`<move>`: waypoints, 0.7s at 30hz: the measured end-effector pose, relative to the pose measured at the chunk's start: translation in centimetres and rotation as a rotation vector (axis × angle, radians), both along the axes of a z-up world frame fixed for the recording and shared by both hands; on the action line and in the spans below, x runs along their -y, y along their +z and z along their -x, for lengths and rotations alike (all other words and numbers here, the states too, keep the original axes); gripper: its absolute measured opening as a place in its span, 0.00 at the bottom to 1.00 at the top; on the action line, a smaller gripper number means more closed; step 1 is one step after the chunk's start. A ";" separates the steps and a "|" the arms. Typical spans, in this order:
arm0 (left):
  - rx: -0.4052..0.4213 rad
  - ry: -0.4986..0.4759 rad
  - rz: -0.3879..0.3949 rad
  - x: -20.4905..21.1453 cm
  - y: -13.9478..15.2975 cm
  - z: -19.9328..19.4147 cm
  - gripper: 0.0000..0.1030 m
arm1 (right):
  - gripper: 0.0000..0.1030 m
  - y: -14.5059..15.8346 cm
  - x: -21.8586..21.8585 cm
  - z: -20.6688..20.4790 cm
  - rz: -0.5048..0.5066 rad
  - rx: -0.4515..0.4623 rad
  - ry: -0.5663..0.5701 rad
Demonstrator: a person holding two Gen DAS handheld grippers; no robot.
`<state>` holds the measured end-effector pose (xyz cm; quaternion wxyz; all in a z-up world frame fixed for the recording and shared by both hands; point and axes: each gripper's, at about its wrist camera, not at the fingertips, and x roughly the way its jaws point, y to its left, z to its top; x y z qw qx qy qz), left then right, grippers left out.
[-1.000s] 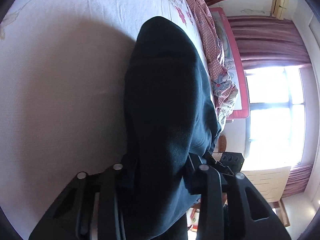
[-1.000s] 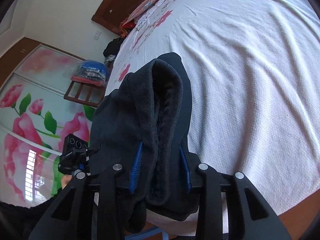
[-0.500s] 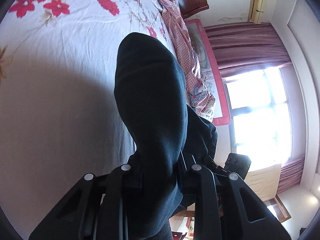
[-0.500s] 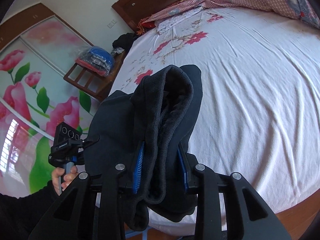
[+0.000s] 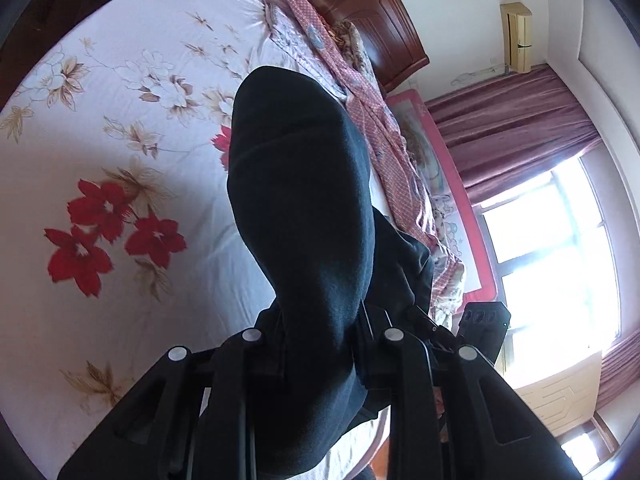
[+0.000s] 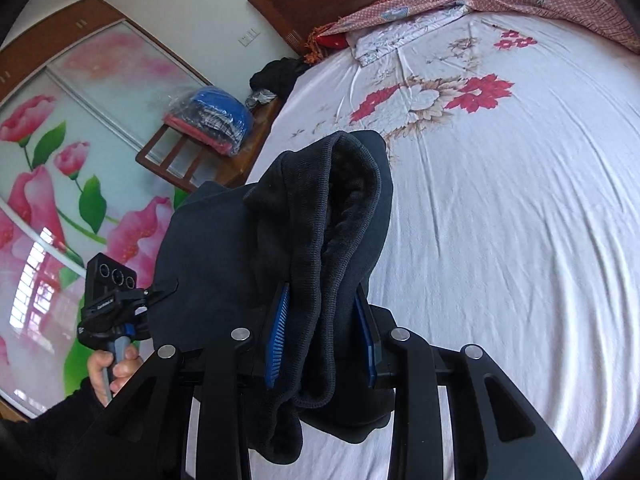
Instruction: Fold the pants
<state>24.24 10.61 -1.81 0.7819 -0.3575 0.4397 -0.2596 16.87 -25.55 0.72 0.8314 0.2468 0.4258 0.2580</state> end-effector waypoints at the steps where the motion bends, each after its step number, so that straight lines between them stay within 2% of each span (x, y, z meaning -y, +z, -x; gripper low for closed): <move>1: -0.015 0.014 -0.009 -0.4 -1.2 -0.4 0.22 | 0.29 -1.0 -0.5 -1.0 0.001 -0.023 0.005; 4: -0.093 0.055 -0.037 -1.2 -5.0 -1.2 0.23 | 0.29 -4.7 -0.9 -3.0 0.032 -0.102 -0.015; 5: -0.110 0.071 -0.025 -1.4 -5.9 -1.2 0.23 | 0.29 -5.6 -0.3 -3.3 0.007 -0.126 -0.033; 6: -0.118 0.082 0.006 -1.8 -6.7 -1.1 0.23 | 0.30 -6.1 0.2 -3.3 -0.037 -0.135 -0.030; 8: -0.111 0.081 0.027 -2.0 -7.2 -0.4 0.23 | 0.31 -5.9 0.0 -3.1 0.000 -0.112 -0.001; 9: -0.100 0.074 0.013 -2.0 -6.9 -0.4 0.24 | 0.34 -5.6 -0.2 -3.0 0.020 -0.108 0.008; 10: -0.100 0.075 -0.007 -1.9 -6.7 -0.5 0.27 | 0.42 -5.4 -0.3 -3.0 0.027 -0.112 0.009; 11: -0.107 0.081 -0.030 -2.0 -6.5 -0.3 0.34 | 0.46 -5.3 -0.2 -3.0 0.032 -0.120 0.003; 12: -0.117 0.100 -0.072 -2.1 -6.3 -0.2 0.38 | 0.52 -5.2 0.0 -3.0 0.037 -0.125 -0.013; 14: -0.127 0.157 -0.169 -2.8 -5.3 -0.1 0.71 | 0.53 -4.8 1.2 -2.8 0.014 -0.138 -0.069; 15: -0.133 0.189 -0.222 -3.5 -4.6 0.5 0.79 | 0.53 -4.3 2.1 -2.4 0.009 -0.140 -0.116; 16: -0.137 0.212 -0.252 -4.0 -4.2 1.1 0.85 | 0.53 -3.7 2.8 -1.7 -0.002 -0.130 -0.145; 17: -0.124 0.231 -0.283 -4.6 -3.3 1.9 0.85 | 0.53 -2.9 3.3 -0.7 0.001 -0.116 -0.169; 18: -0.103 0.246 -0.334 -4.9 -2.4 2.8 0.87 | 0.53 -2.0 3.7 0.5 0.028 -0.109 -0.200; 19: -0.089 0.266 -0.425 -5.1 -1.1 4.0 0.90 | 0.53 -1.3 3.9 1.8 0.042 -0.106 -0.211; 20: -0.079 0.282 -0.505 -5.0 -0.1 5.1 0.96 | 0.56 -0.6 4.0 3.2 0.044 -0.106 -0.215; 21: -0.062 0.300 -0.592 -4.8 0.8 6.6 0.98 | 0.68 0.0 4.0 4.8 0.065 -0.114 -0.238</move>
